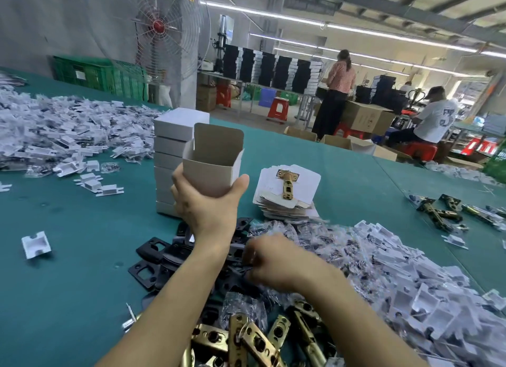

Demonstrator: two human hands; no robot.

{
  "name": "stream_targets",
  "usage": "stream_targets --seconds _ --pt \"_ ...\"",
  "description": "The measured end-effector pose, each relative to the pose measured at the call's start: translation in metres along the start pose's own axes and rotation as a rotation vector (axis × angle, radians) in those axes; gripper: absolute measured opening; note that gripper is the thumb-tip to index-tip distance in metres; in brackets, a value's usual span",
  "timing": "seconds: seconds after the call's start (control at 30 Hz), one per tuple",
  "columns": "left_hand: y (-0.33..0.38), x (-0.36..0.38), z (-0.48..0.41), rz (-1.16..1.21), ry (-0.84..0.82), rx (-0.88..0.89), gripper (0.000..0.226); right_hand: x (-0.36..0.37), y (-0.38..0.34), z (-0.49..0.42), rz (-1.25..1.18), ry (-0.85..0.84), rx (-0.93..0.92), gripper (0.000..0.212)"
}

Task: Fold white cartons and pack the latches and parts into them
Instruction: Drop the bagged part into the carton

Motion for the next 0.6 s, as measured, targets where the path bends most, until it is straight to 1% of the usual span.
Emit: stream_targets --seconds 0.03,0.07,0.13,0.2,0.27,0.37,0.43,0.53,0.6 --pt "0.002 0.000 0.000 0.017 -0.016 0.016 0.086 0.011 -0.004 -0.002 0.045 -0.105 -0.018 0.028" --pt "0.004 0.000 0.001 0.016 -0.035 0.043 0.085 0.017 -0.006 -0.004 0.077 -0.141 -0.022 0.032" --pt "0.008 0.000 0.002 -0.040 -0.051 0.134 0.086 0.021 -0.008 -0.008 0.092 -0.093 -0.020 0.036" --pt "0.010 0.000 0.003 -0.115 -0.058 0.219 0.087 0.023 -0.007 -0.008 0.056 -0.056 -0.028 0.040" --pt "0.014 0.001 0.005 -0.150 -0.070 0.264 0.086 0.025 -0.004 -0.007 0.001 -0.047 -0.029 0.040" --pt "0.017 0.001 0.008 -0.124 -0.093 0.299 0.085 0.018 -0.001 -0.003 -0.105 -0.037 -0.055 0.029" --pt "0.017 0.000 0.008 -0.088 -0.096 0.300 0.085 0.004 0.001 0.001 -0.182 0.023 -0.081 0.020" --pt "0.013 0.001 0.007 -0.051 -0.101 0.260 0.086 -0.027 0.005 0.015 -0.266 0.159 -0.134 0.011" --pt "0.008 0.002 0.006 -0.025 -0.106 0.237 0.086 -0.047 0.010 0.027 -0.390 0.176 -0.189 0.007"
Point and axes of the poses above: each hand's wrist, its own z-axis away from the middle knuckle, its own x-axis out of the palm, y = z × x, the point moved 4 cm from there along -z, towards the middle knuckle, and after that the axes turned 6 degrees about x, right-handed, at the moved point
